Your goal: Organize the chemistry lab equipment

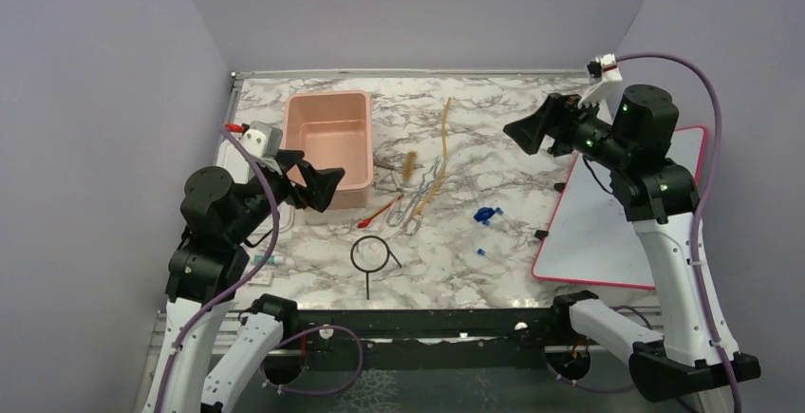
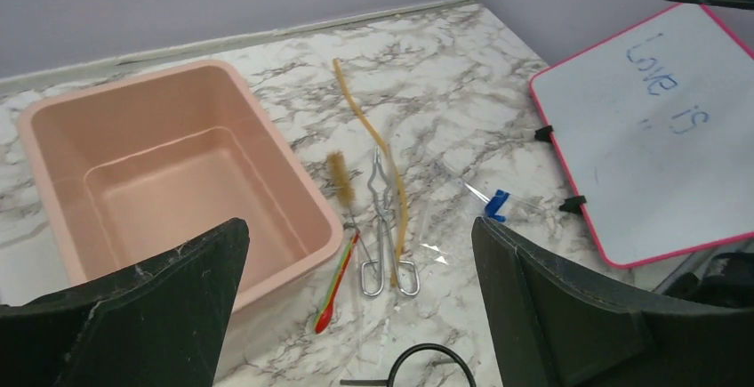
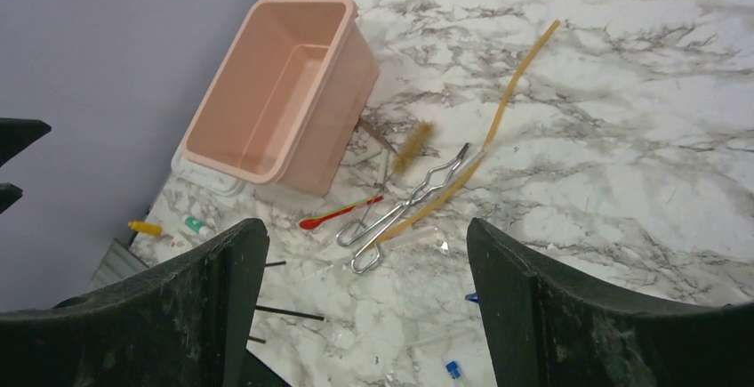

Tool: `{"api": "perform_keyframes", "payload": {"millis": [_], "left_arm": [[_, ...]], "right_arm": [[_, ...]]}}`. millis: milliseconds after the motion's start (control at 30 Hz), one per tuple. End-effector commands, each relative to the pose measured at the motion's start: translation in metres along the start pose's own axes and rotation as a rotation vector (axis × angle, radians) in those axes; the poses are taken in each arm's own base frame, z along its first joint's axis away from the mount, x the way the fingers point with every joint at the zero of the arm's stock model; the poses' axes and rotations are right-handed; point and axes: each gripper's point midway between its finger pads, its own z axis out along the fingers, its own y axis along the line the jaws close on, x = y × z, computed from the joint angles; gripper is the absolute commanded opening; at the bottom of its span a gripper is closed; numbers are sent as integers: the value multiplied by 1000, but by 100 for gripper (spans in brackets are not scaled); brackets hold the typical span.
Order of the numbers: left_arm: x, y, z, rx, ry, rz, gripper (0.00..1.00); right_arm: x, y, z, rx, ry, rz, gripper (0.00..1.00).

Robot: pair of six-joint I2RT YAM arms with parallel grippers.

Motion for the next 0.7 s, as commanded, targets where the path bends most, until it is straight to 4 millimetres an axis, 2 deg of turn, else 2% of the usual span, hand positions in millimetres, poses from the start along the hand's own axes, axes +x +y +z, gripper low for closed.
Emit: {"api": "perform_keyframes", "payload": {"millis": [0,133,233,333,467,533,667], "left_arm": [[0,-32,-2,182,-16,6,99],[2,-41,0,241,-3,-21,99],[2,-52,-3,313,-10,0,99],[7,-62,-2,389,-1,22,99],[8,-47,12,319,-22,16,99],[7,-33,21,248,-39,-1,99],[15,-11,36,141,-31,-26,99]], "right_arm": [[14,12,7,-112,43,23,87],[28,20,12,-186,70,56,87],[43,35,17,-319,121,59,79],[64,44,32,-341,178,42,79],[120,76,62,-308,307,-56,80],[148,82,74,-251,366,-94,80],[206,95,82,-244,475,-124,79]]}}
